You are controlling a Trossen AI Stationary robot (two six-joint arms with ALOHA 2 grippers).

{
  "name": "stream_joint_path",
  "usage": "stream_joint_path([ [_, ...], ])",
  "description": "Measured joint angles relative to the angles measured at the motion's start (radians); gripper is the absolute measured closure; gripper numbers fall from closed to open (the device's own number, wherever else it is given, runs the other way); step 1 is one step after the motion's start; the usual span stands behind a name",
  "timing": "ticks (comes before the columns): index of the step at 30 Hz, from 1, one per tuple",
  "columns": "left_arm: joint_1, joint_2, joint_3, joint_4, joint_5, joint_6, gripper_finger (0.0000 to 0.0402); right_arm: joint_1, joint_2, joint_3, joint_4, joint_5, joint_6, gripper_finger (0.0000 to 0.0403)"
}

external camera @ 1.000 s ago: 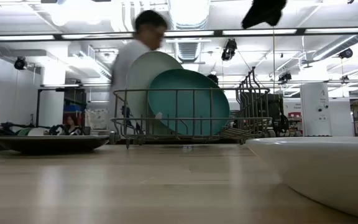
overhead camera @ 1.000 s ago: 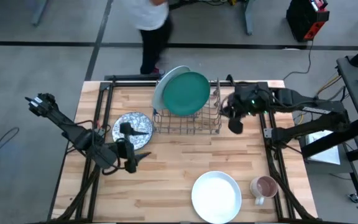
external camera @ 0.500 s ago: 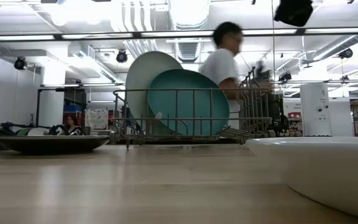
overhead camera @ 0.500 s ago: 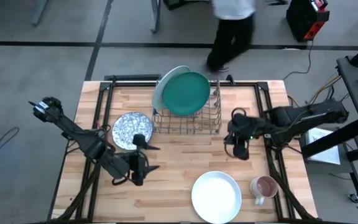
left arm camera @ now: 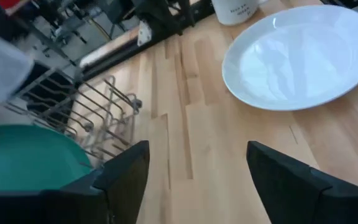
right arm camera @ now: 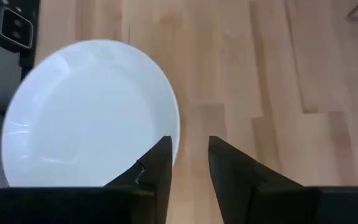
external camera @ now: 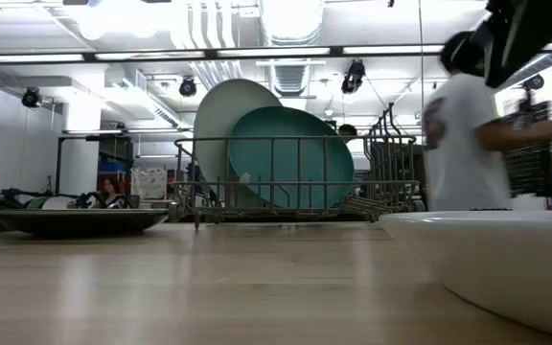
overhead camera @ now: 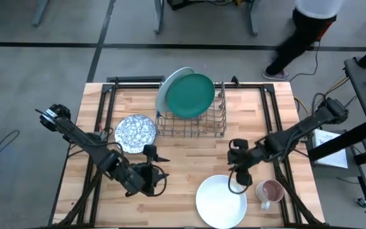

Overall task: Sort dishes
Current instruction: Put the white plate into the dish rack

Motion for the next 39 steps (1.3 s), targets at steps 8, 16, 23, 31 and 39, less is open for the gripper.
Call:
stream_joint_path([
  [8, -0.002, 0.034, 0.0, -0.035, 0.0, -0.095, 0.0146, 0.064, 0.146, -0.034, 0.092, 0.029, 0.078, 0.025],
  [16, -0.002, 0.034, 0.0, -0.036, 0.0, -0.108, 0.0146, 0.078, 0.293, -0.034, 0.115, -0.016, 0.156, 0.0218],
  [23, -0.002, 0.034, 0.0, -0.037, 0.0, -0.108, 0.0146, 0.077, 0.372, -0.034, 0.157, -0.038, 0.181, 0.0211],
  [31, -0.002, 0.034, -0.006, -0.037, 0.0, -0.116, 0.0146, 0.077, 0.437, -0.034, 0.202, -0.045, 0.189, 0.0212],
  [39, -0.001, 0.034, -0.007, -0.034, 0.0, -0.116, 0.0146, 0.076, 0.49, -0.029, 0.277, -0.042, 0.169, 0.0216],
])
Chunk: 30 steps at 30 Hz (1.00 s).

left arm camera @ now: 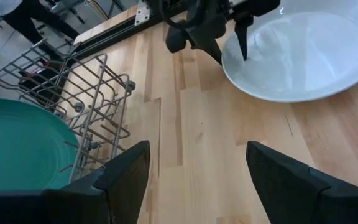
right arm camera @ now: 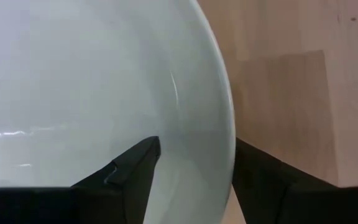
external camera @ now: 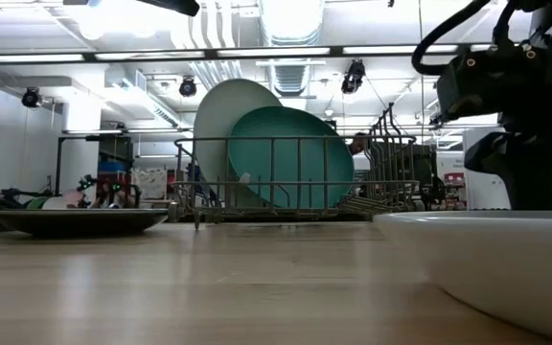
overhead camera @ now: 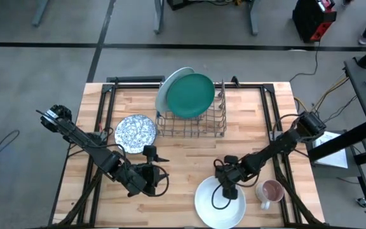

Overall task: Sort dishes
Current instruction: Put the white plate into the dish rack

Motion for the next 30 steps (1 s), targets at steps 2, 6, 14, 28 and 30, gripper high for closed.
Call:
stream_joint_path([
  [2, 0.001, 0.0, 0.0, 0.001, -0.003, 0.0, 0.0146, -0.001, 0.011, 0.0, 0.018, 0.007, -0.004, 0.0224],
  [6, 0.007, 0.0, -0.008, 0.021, -0.006, 0.0, 0.0146, -0.003, 0.016, 0.0, 0.056, 0.064, 0.0, 0.0256],
  [14, 0.039, 0.065, -0.019, 0.085, -0.007, 0.008, 0.0146, -0.025, 0.015, -0.005, 0.099, 0.072, 0.008, 0.0369],
  [28, 0.077, 0.076, -0.016, 0.124, 0.05, 0.004, 0.0146, -0.047, 0.007, -0.003, 0.129, 0.283, -0.087, 0.0375],
  [30, 0.083, 0.073, -0.017, 0.161, 0.095, -0.023, 0.0146, -0.051, 0.002, -0.003, 0.127, 0.339, -0.102, 0.0375],
])
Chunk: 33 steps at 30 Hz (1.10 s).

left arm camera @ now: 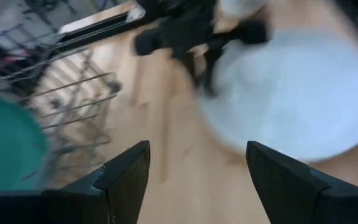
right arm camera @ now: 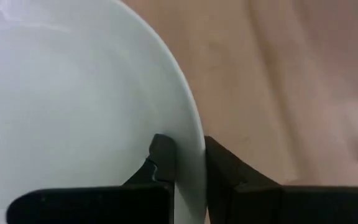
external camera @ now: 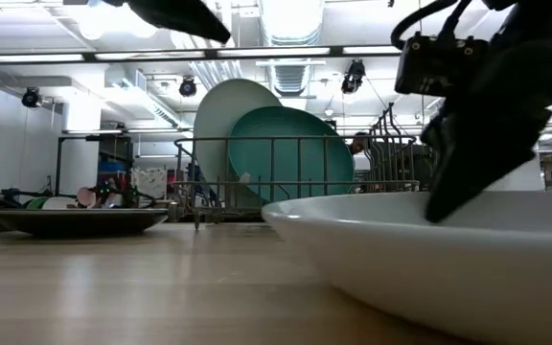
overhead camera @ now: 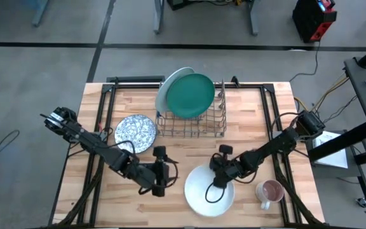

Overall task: Sort dishes
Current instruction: Put the white plate into the dish rack

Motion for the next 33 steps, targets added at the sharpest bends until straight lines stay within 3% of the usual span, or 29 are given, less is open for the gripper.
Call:
stream_joint_path([
  [4, 0.021, 0.005, -0.012, 0.125, 0.101, -0.035, 0.0146, -0.005, -0.018, -0.01, -0.053, 0.174, -0.079, 0.0401],
  [7, 0.043, 0.008, -0.028, 0.15, 0.122, -0.091, 0.0146, -0.007, -0.057, -0.003, -0.025, 0.25, -0.118, 0.0398],
  [14, 0.098, 0.038, -0.076, 0.158, 0.142, -0.229, 0.0146, -0.027, -0.098, -0.003, -0.034, 0.153, -0.073, 0.0399],
  [18, 0.1, 0.12, -0.077, 0.194, 0.222, -0.196, 0.0146, -0.026, -0.168, -0.003, -0.199, 0.107, 0.173, 0.04],
  [21, 0.1, 0.202, -0.078, 0.286, 0.326, -0.14, 0.0146, -0.025, -0.247, -0.009, -0.356, -0.016, 0.415, 0.0401],
  [23, 0.103, 0.26, -0.077, 0.366, 0.376, -0.1, 0.0147, -0.023, -0.301, -0.037, -0.384, -0.104, 0.49, 0.0401],
  [28, 0.117, 0.353, -0.077, 0.417, 0.433, -0.117, 0.016, -0.021, -0.441, -0.166, -0.281, -0.212, 0.58, 0.0397],
  [33, 0.127, 0.401, -0.076, 0.462, 0.489, -0.157, 0.0171, -0.021, -0.537, -0.338, -0.038, -0.23, 0.667, 0.0349],
])
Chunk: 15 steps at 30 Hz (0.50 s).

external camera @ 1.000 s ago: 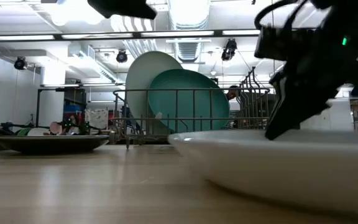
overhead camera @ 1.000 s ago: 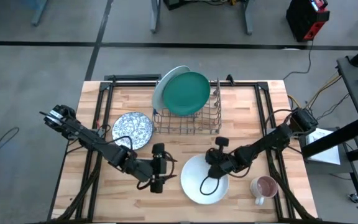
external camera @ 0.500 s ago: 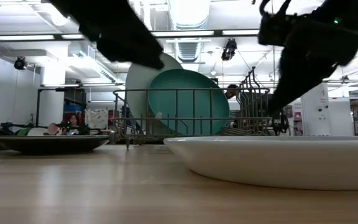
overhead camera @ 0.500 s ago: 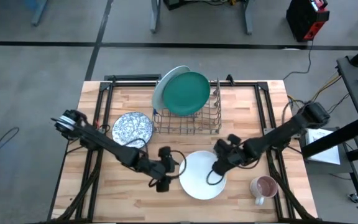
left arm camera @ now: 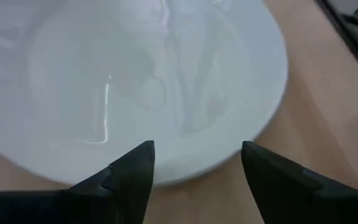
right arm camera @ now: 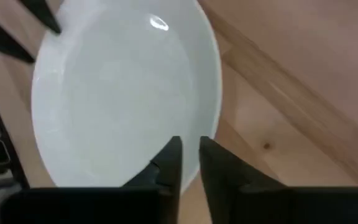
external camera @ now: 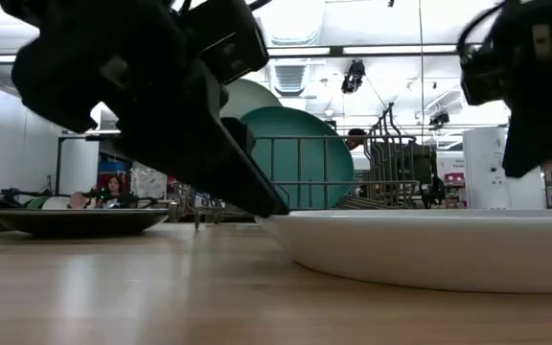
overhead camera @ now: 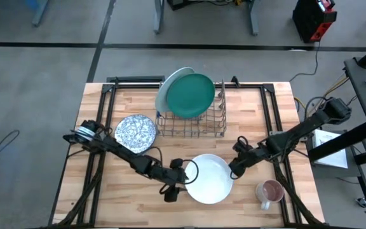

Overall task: Sort dishes
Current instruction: Put the white plate into the dish rack

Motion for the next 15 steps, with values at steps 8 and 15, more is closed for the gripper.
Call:
stream_joint_path([
  [8, 0.022, 0.045, 0.003, 0.066, 0.071, -0.025, 0.0172, 0.0, -0.002, -0.142, 0.161, -0.006, 0.083, 0.0237],
  [15, 0.04, 0.096, 0.001, 0.138, 0.123, -0.046, 0.0172, -0.002, 0.055, -0.183, 0.339, -0.022, 0.085, 0.0166],
])
